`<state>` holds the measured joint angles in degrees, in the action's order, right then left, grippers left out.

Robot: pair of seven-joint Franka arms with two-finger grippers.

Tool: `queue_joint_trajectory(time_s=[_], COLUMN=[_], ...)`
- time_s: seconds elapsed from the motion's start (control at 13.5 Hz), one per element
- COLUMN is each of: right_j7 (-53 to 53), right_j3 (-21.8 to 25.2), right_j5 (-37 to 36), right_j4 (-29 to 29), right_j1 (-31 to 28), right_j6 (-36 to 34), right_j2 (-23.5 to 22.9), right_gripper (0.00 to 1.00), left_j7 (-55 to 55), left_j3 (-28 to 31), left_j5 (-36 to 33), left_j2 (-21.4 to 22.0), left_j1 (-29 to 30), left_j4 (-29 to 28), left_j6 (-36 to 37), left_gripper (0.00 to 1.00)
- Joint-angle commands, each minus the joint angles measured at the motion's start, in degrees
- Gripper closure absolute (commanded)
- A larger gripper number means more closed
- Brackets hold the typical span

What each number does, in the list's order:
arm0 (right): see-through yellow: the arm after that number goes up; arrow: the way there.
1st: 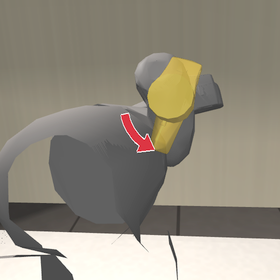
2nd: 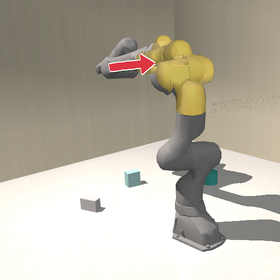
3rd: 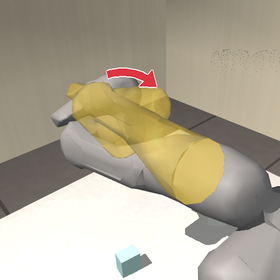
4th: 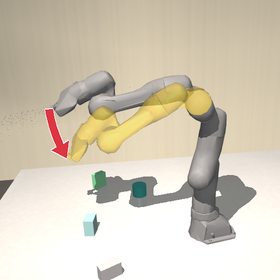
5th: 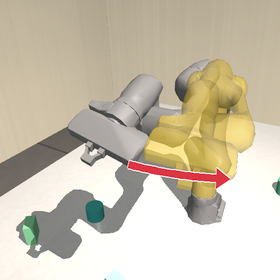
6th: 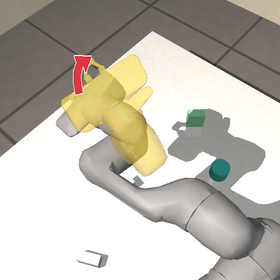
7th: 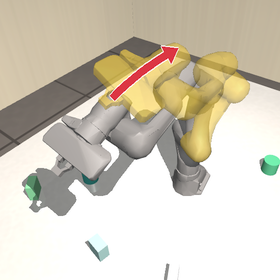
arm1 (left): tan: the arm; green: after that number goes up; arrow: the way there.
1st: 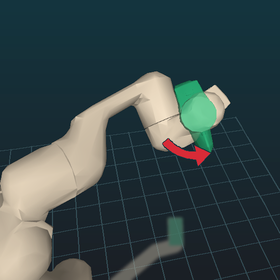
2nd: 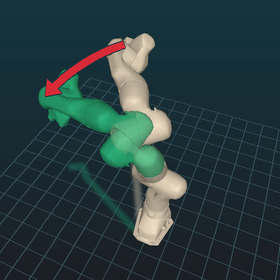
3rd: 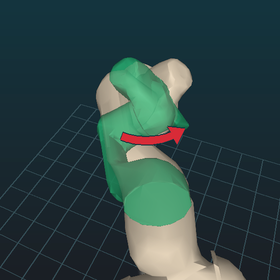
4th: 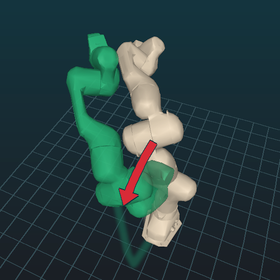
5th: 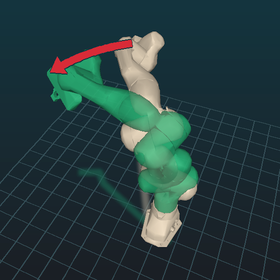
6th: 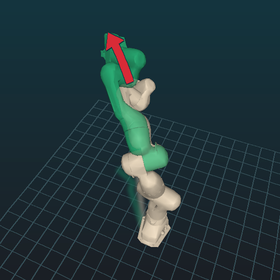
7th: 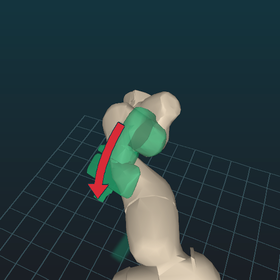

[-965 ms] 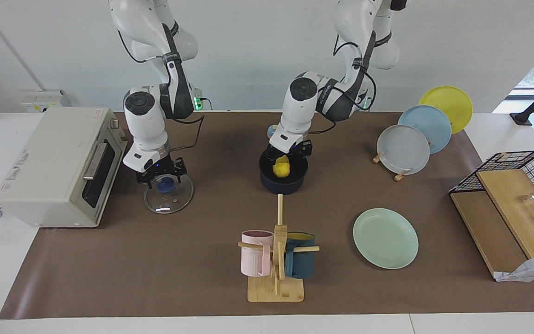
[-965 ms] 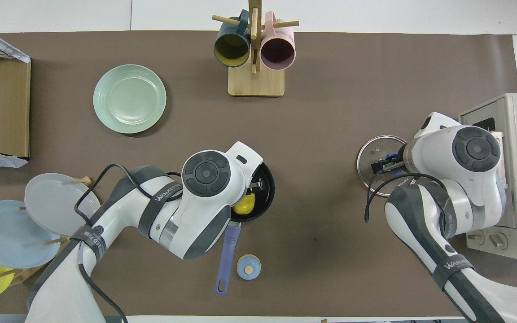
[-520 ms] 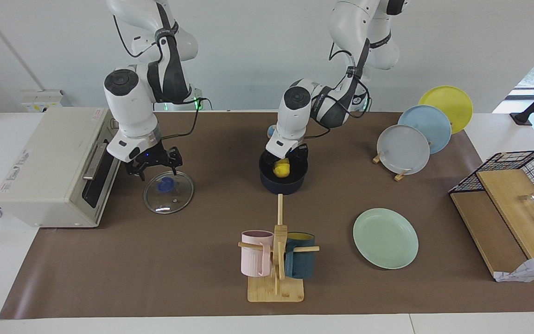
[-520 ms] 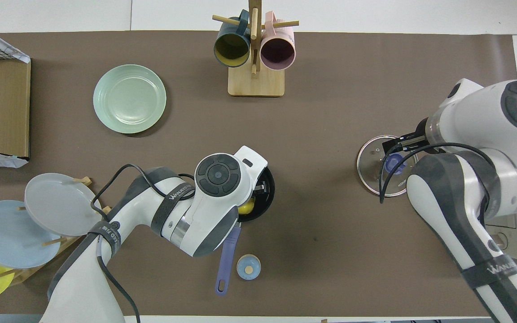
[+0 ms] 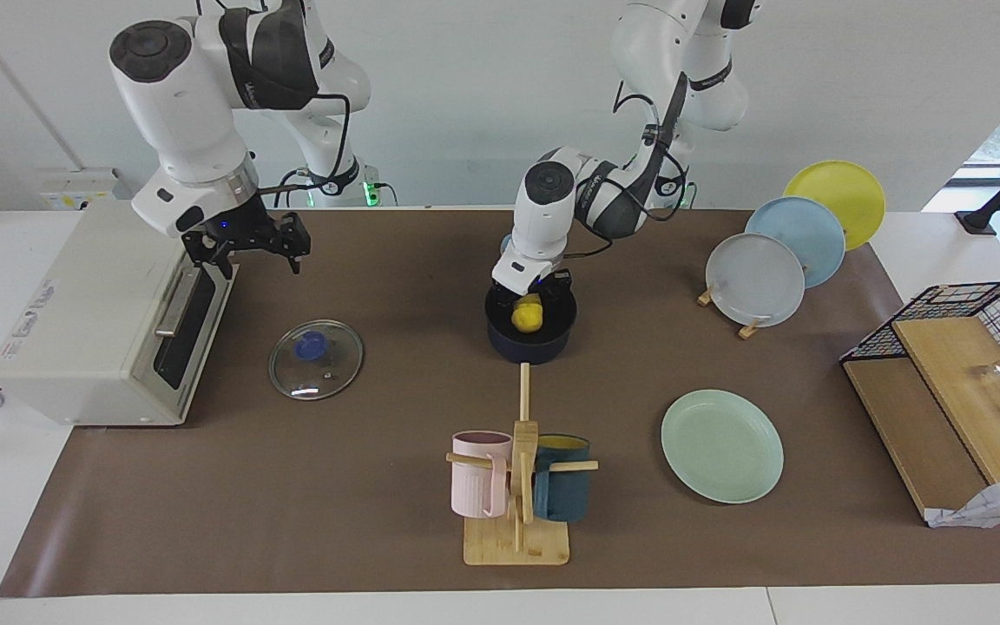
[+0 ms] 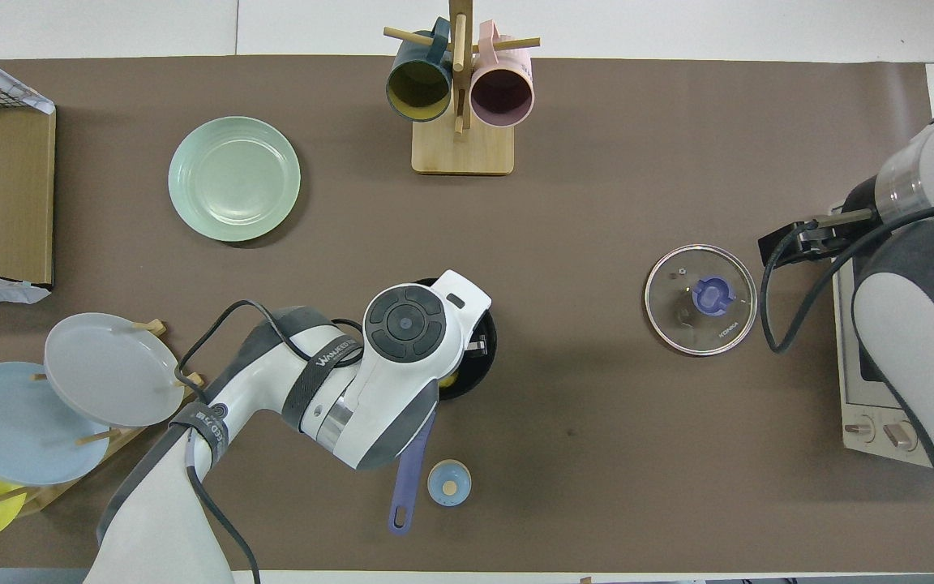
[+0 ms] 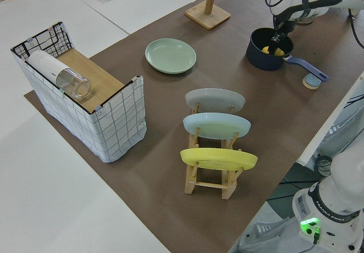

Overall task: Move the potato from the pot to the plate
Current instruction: 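Lift the potato and carry it toward the green plate with the left gripper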

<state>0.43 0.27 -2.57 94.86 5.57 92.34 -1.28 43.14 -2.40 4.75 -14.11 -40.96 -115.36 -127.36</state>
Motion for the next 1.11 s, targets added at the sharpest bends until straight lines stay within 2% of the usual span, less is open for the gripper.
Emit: queue_joint_trajectory(time_s=[0.0,0.07,0.37,0.59,0.82,1.04], right_j7=[-0.96,-0.78,-0.96,-1.04,-0.96,-0.96], right_j3=[-0.27,-0.27,-0.36,-0.80,-1.59,-1.77], right_j5=[0.28,0.64,0.55,0.29,-0.15,0.46], right_j4=[-1.44,-1.00,-0.82,-0.82,-1.61,-1.08], right_j1=[-2.04,-2.84,-3.81,-4.34,-5.21,-6.27], right_j6=[-2.34,-2.43,-2.17,-1.90,-4.26,-4.18], right_j2=[0.74,1.88,2.95,2.77,2.86,3.39], right_gripper=[0.00,0.00,0.00,0.00,0.00,0.00], left_j7=[0.90,0.90,0.90,0.55,-0.85,-6.99], left_j3=[1.00,1.00,1.09,1.44,1.35,1.26], left_j5=[-0.17,-0.17,-0.09,-0.09,-0.17,0.53], left_j2=[0.22,0.22,1.10,5.04,6.55,5.77], left_j1=[-1.14,-1.05,-0.52,1.58,8.07,16.32], left_j4=[-0.75,-0.66,0.30,5.38,15.04,20.85], left_j6=[-0.43,-0.34,1.84,10.00,19.23,20.13], left_gripper=[0.93,1.00,1.00,1.00,1.00,1.00])
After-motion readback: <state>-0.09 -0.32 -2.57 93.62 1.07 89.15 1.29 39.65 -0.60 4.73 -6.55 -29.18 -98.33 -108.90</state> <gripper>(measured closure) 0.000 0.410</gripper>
